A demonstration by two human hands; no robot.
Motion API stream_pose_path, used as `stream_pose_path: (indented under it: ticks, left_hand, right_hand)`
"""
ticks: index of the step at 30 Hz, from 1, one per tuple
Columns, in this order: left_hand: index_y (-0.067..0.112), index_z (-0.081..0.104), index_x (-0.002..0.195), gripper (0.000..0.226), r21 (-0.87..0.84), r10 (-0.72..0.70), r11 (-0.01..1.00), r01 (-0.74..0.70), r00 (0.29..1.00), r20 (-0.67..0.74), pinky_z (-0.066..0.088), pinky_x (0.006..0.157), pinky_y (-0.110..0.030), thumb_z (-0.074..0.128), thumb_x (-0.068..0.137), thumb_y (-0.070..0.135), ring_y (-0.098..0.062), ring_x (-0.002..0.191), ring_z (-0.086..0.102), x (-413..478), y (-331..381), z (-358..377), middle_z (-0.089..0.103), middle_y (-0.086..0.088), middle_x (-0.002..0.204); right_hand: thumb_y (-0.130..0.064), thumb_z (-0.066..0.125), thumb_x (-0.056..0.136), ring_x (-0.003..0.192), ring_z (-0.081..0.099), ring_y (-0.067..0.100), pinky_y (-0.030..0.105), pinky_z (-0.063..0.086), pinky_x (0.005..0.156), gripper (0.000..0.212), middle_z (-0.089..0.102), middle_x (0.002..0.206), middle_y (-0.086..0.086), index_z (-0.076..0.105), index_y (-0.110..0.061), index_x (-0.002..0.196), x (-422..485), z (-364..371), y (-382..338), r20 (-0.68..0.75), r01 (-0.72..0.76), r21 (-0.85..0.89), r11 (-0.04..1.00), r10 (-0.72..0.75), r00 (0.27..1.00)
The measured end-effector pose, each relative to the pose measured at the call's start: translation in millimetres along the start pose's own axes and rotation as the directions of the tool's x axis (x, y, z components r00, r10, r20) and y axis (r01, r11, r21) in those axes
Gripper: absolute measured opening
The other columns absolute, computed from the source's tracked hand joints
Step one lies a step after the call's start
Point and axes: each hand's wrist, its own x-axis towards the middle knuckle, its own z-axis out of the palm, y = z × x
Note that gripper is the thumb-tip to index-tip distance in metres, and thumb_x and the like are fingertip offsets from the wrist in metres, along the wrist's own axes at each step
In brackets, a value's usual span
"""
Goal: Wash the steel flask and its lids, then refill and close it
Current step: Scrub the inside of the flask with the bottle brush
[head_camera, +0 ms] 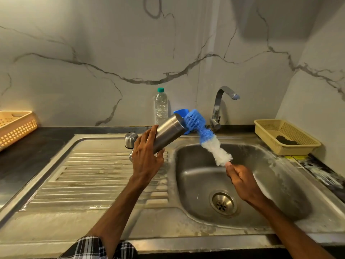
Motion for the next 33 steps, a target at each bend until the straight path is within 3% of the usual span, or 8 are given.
stream_pose_path:
  ticks: [5,24,31,33]
  left_hand:
    - [0.032,0.028,0.155,0.098,-0.005,-0.014,1.0,0.013,1.0,-0.023,0.054,0.092,-0.06,0.085,0.076,0.024,-0.035,0.128,0.05,0.3,0.0,-2.3,0.05,-0.008,0.146]
    - [0.025,0.042,0.154,0.093,0.043,0.043,0.998,-0.044,0.999,0.013,0.047,0.099,-0.06,0.086,0.073,0.017,-0.036,0.128,0.051,-5.1,8.4,-4.4,0.054,-0.009,0.144]
    - [0.023,0.045,0.152,0.094,0.061,0.069,0.996,-0.069,0.998,0.007,0.047,0.102,-0.061,0.088,0.069,0.012,-0.038,0.126,0.052,-5.2,9.6,-4.7,0.056,-0.011,0.142]
    - [0.023,0.045,0.151,0.096,0.069,0.079,0.994,-0.079,0.997,0.004,0.047,0.102,-0.06,0.089,0.067,0.012,-0.038,0.125,0.052,-6.1,7.9,-3.9,0.057,-0.011,0.141]
  right_hand:
    - [-0.061,0.03,0.096,0.046,0.03,0.006,0.025,0.022,0.047,0.059,0.032,0.05,-0.009,0.04,-0.016,0.058,1.9,-0.5,0.5,-0.012,0.023,-0.027,0.999,-0.023,1.0]
    - [-0.065,0.028,0.094,0.045,0.03,0.006,0.023,0.022,0.046,0.057,0.032,0.049,-0.008,0.038,-0.023,0.057,2.6,-0.8,-2.6,-0.063,0.017,-0.073,0.997,-0.022,0.998]
    - [-0.069,0.027,0.094,0.046,0.029,0.005,0.026,0.022,0.046,0.06,0.031,0.05,-0.007,0.037,-0.022,0.058,1.8,-0.3,-3.4,-0.062,0.021,-0.071,0.997,-0.025,0.998]
    - [-0.066,0.028,0.095,0.046,0.031,0.006,0.033,0.024,0.046,0.062,0.032,0.05,-0.006,0.039,-0.018,0.058,0.4,-0.4,-2.2,-0.049,0.035,-0.077,0.996,-0.039,0.998]
